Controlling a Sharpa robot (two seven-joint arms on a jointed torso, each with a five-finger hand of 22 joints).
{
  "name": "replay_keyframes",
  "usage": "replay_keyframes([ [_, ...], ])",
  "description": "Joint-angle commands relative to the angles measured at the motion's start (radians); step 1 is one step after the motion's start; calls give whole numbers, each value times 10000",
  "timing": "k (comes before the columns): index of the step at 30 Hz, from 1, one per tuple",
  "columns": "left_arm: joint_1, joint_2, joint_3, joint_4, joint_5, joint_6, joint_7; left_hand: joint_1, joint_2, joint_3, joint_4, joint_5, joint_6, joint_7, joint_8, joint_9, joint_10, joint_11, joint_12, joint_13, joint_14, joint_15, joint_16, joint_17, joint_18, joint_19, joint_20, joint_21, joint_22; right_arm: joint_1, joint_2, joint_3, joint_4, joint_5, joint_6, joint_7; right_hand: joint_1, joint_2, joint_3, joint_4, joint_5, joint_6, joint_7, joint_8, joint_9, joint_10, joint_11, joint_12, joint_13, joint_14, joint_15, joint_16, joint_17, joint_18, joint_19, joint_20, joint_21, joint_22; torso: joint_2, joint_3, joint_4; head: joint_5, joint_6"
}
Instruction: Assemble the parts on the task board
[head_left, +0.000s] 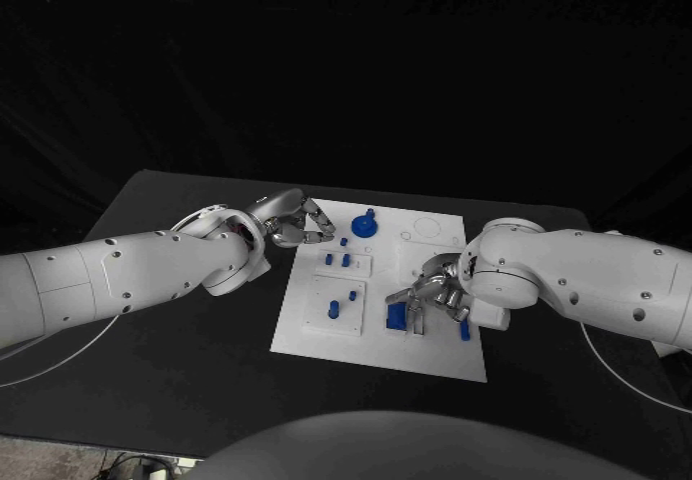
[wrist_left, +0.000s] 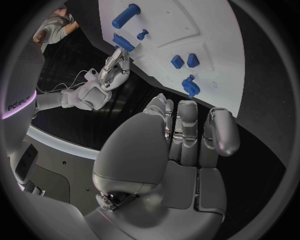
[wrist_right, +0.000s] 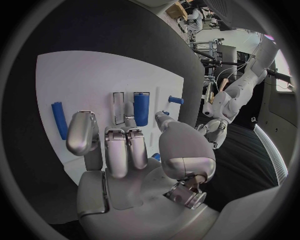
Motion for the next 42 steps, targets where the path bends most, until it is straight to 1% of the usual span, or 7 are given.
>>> replay_keyframes([
  [1, -12, 19, 6, 23, -88, 219, -98, 74, -2, 75, -3, 52, 65, -13, 70, 13, 74, 30, 33, -14, -70, 15, -14, -9, 90, -1, 45, -45, 1681, -23, -47, 0, 43, -3, -88, 115, -70, -78, -126, 16, -294, -10, 57, -74, -23, 1041, 97, 38, 2635, 1041, 86, 34, 2632, 109, -32, 14, -59, 1468, -3, -2, 0, 31, 2],
  [16, -12, -72, 6, 98, -118, 194, -70, 85, 12, 102, -6, 62, 97, -19, 87, 22, 113, 40, 52, -16, -75, 26, -11, -11, 89, -1, 54, -45, 1682, -46, -1198, 27, 986, 58, -1338, 1028, -67, -242, -726, 209, -355, 85, 23, 10, 78, 1041, 68, 38, 2635, 1041, 63, 34, 2632, 66, 163, 3, 150, 1539, 6, 4, -5, 180, 2],
  [18, -12, -98, 6, 111, -105, 141, -21, 88, 13, 109, -6, 64, 107, -22, 92, 25, 127, 39, 59, -16, -75, 27, -9, -10, 90, -1, 56, -47, 1681, 3, -1542, 31, 1242, 56, -1469, 1221, 178, -149, -751, 165, 291, 102, -13, 133, 183, 1041, 36, 38, 2635, 1041, 31, 34, 2632, 45, 236, -27, 247, 1568, 7, 6, -9, 197, 2],
  [22, -12, -138, 7, 122, -70, 46, 60, 90, 13, 113, -6, 65, 112, -23, 95, 26, 134, 39, 62, -16, -75, 27, -8, -9, 90, -2, 57, -49, 1681, 226, -2208, 33, 1664, -39, -1535, 1196, 838, -103, -584, -158, 2747, 38, -88, 352, 408, 1041, -37, 38, 2635, 1041, -44, 34, 2632, -1, 374, -102, 452, 1627, -4, -8, -19, 169, 2],
  [25, -12, -135, 7, 104, -53, 5, 100, 90, 13, 113, -6, 65, 112, -23, 95, 26, 134, 39, 62, -16, -75, 27, -8, -9, 90, -2, 57, -49, 1681, 388, -2637, 32, 1838, -343, -1293, 851, 1226, -162, -450, -428, 3671, -104, -90, 410, 495, 1041, -46, 38, 2635, 1041, -56, 34, 2632, -26, 446, -121, 554, 1657, -11, -12, -20, 114, 2],
  [30, -13, -74, 6, 60, -38, 9, 114, 105, 12, 136, -8, 79, 136, -28, 109, 34, 185, 40, 84, -17, -63, 29, 16, 19, 86, 11, 61, -24, 1689, 511, -3031, 16, 1699, -1522, -574, 363, 1674, -336, -369, -820, 3503, -432, 7, 331, 482, 1041, 31, 38, 2635, 1041, 2, 34, 2632, -30, 438, -86, 547, 1651, -15, -28, -18, 22, 2],
  [42, -14, -46, 5, 59, -31, 38, 65, 93, 8, 149, 0, 81, 164, -24, 124, 42, 239, 46, 107, -18, -63, 33, 18, 10, 87, 11, 65, -27, 1688, 464, -3148, -17, 1219, -2203, 49, 49, 1209, -74, -598, -490, 2311, 370, -230, 720, 606, 1041, -156, 38, 2635, 1041, -135, 34, 2632, -93, 681, -166, 846, 1749, -11, -26, -9, -29, 2],
])
